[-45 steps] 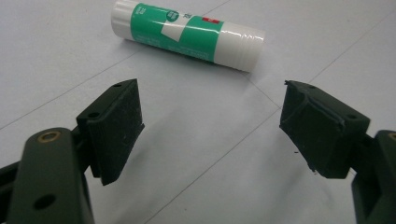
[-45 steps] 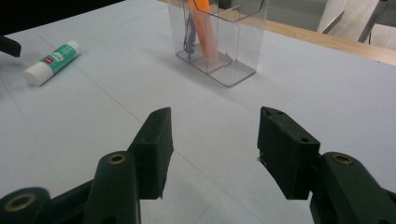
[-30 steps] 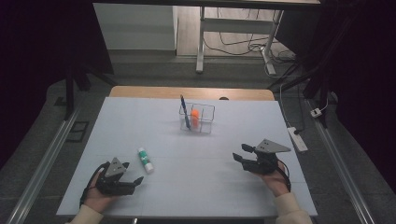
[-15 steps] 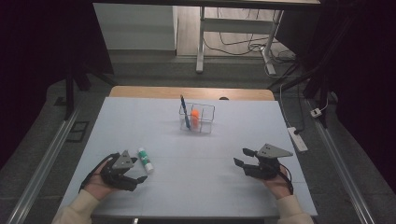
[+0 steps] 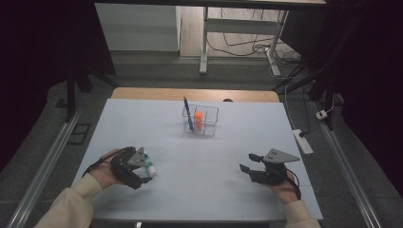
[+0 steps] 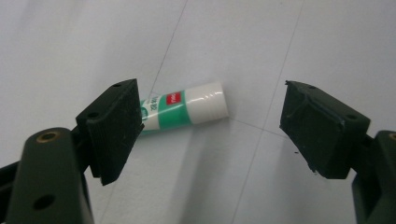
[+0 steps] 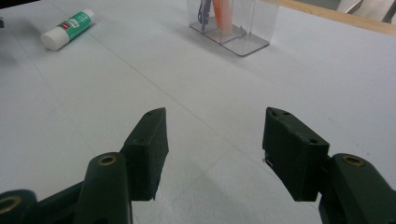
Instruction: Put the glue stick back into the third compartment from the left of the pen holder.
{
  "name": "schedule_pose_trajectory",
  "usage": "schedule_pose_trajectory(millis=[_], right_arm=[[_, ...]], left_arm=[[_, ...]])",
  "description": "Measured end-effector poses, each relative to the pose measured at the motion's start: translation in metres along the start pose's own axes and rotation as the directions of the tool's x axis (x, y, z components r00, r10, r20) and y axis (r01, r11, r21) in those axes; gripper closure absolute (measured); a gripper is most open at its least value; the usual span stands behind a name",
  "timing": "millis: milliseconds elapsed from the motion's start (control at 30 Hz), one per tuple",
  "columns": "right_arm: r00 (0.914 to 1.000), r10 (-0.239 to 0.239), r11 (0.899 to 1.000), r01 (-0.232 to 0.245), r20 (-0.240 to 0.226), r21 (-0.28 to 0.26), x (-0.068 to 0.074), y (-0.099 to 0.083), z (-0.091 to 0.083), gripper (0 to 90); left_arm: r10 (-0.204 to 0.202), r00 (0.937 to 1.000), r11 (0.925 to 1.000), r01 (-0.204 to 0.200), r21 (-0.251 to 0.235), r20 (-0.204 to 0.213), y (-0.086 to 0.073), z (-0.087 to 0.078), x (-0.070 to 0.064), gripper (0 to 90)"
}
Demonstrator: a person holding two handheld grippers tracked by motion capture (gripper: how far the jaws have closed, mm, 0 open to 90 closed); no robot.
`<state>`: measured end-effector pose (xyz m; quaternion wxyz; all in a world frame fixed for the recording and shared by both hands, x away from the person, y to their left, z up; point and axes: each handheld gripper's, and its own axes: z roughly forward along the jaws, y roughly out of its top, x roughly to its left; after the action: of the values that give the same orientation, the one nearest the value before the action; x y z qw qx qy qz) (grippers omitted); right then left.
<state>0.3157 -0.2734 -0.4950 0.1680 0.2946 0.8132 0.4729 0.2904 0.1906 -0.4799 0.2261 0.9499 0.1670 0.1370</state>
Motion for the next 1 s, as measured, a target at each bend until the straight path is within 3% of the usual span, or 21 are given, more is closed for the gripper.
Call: schedule_pose_trajectory(millis=[200, 367, 533, 800, 1000], right_arm=[[1.0000, -0.001, 1.000, 0.001, -0.001, -0.002, 0.001, -0.003, -0.004, 39.1], [1.0000, 0.001, 1.000, -0.001, 0.003, 0.003, 0.000, -0.005, -0.006, 38.5], [1.0000, 0.002, 1.000, -0.002, 0.002, 0.007, -0.001, -0.005, -0.005, 38.3], [1.0000, 0.004, 1.000, -0.004, -0.008, 0.008, 0.000, -0.005, -0.004, 38.2], [1.0000, 0.004, 1.000, -0.004, -0.006, 0.018, 0.000, -0.005, -0.004, 38.3]], left_arm=[[0.077, 0.9967, 0.9963, -0.078, 0.036, 0.026, 0.004, 0.006, 0.009, 22.1], [0.150, 0.9863, 0.9868, -0.154, 0.051, 0.068, 0.005, 0.011, 0.016, 24.6], [0.250, 0.9633, 0.9609, -0.259, 0.097, 0.097, 0.007, 0.017, 0.020, 24.8], [0.338, 0.9343, 0.9313, -0.349, 0.104, 0.114, 0.013, 0.022, 0.025, 26.2], [0.392, 0.9074, 0.9049, -0.410, 0.114, 0.151, 0.017, 0.025, 0.029, 30.7]])
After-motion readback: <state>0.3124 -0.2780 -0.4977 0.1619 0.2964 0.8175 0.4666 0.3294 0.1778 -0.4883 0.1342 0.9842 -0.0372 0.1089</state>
